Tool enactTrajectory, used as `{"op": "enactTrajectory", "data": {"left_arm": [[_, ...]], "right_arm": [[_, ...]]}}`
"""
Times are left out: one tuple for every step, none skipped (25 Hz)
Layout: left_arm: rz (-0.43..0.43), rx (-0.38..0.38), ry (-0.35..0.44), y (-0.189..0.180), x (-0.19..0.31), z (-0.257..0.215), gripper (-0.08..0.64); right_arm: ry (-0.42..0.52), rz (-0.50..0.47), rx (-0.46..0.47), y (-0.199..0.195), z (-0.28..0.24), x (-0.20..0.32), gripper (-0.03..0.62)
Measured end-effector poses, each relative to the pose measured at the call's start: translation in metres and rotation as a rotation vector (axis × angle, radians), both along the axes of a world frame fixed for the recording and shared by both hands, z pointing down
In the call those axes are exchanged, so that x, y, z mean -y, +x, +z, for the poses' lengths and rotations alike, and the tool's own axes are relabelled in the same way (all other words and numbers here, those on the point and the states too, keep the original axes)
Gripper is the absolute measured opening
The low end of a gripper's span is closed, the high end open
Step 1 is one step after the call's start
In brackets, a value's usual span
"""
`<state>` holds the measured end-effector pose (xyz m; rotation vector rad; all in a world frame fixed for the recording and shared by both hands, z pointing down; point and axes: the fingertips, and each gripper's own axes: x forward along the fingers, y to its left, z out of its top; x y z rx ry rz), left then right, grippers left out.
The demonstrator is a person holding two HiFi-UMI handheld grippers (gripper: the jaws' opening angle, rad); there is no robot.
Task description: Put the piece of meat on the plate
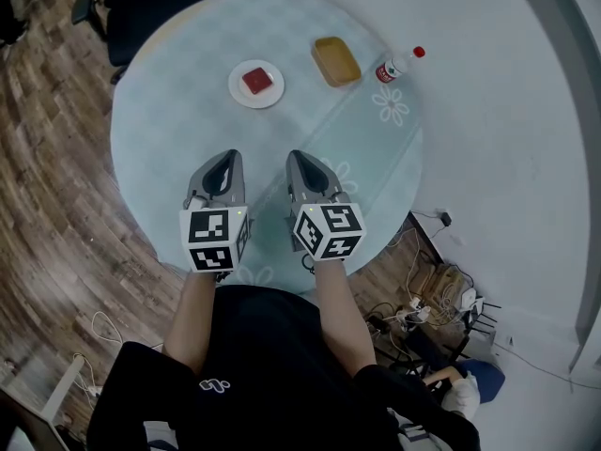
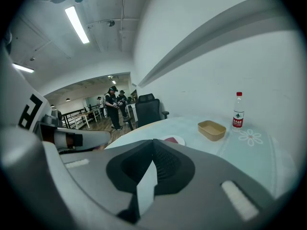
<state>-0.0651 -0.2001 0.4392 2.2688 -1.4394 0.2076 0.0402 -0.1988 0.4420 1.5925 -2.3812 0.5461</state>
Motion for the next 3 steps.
{"op": "enactTrajectory", "data": {"left_arm": [[0.002, -0.001, -0.003, 0.0004, -0.0005, 0.0005, -0.006], [0.003, -0.002, -0.006, 0.0009, -0.0011, 0.001, -0.006], [0.004, -0.003, -0.01, 0.0013, -0.0018, 0.0015, -0.006]], "right_arm": [[0.0, -0.003, -0.002, -0.0003, 0.0, 0.0002, 0.006], [0.0, -0.006, -0.005, -0.0008, 0.0, 0.0004, 0.006], [0.0, -0.01, -0.008, -0.0014, 0.0, 0.0005, 0.006]]}}
